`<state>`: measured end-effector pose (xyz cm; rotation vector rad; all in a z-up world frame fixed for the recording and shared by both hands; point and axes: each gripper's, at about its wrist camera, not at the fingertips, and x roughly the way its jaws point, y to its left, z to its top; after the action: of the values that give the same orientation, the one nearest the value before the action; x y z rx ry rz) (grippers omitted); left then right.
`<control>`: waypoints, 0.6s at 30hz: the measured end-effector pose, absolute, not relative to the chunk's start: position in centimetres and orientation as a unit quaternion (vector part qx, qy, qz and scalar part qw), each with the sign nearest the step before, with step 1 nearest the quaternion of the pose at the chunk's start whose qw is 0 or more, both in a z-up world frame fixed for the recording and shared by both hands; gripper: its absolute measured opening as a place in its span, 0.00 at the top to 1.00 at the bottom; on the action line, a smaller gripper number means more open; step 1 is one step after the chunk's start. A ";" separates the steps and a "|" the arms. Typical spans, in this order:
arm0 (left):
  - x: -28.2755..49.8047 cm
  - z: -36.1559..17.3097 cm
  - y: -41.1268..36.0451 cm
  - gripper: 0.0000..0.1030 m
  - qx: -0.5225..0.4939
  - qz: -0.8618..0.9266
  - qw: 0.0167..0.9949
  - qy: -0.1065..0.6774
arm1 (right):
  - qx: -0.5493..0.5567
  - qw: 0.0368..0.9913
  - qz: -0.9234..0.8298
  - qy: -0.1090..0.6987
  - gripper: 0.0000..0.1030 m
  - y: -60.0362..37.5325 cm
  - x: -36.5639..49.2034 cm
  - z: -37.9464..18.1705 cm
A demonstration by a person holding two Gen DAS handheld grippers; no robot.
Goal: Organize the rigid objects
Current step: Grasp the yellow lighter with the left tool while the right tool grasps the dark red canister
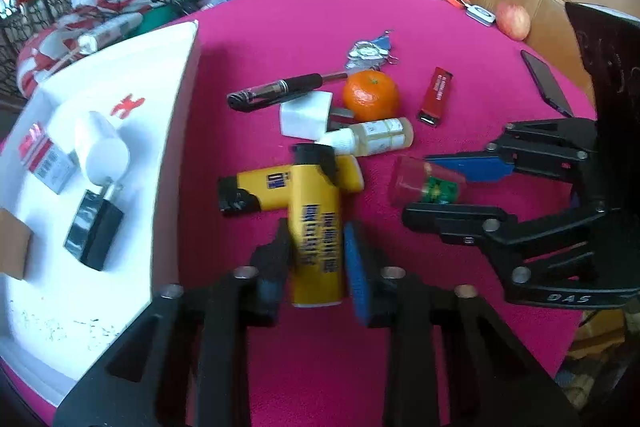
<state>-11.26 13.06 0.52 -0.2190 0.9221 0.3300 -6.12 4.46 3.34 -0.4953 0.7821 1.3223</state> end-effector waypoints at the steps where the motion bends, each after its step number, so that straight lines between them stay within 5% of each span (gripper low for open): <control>1: -11.4 0.5 13.1 0.78 -0.108 0.157 0.877 0.441 | -0.216 0.694 0.591 0.350 0.68 4.2 -6.1 3.5; 18: -14.2 7.3 11.3 0.78 -0.100 0.172 0.919 0.341 | -0.115 0.744 0.592 0.286 0.71 1.4 -6.1 10.0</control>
<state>-14.22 11.29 7.33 -0.2049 0.7009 0.3530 -6.08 1.44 9.97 -0.2528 0.6257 1.2975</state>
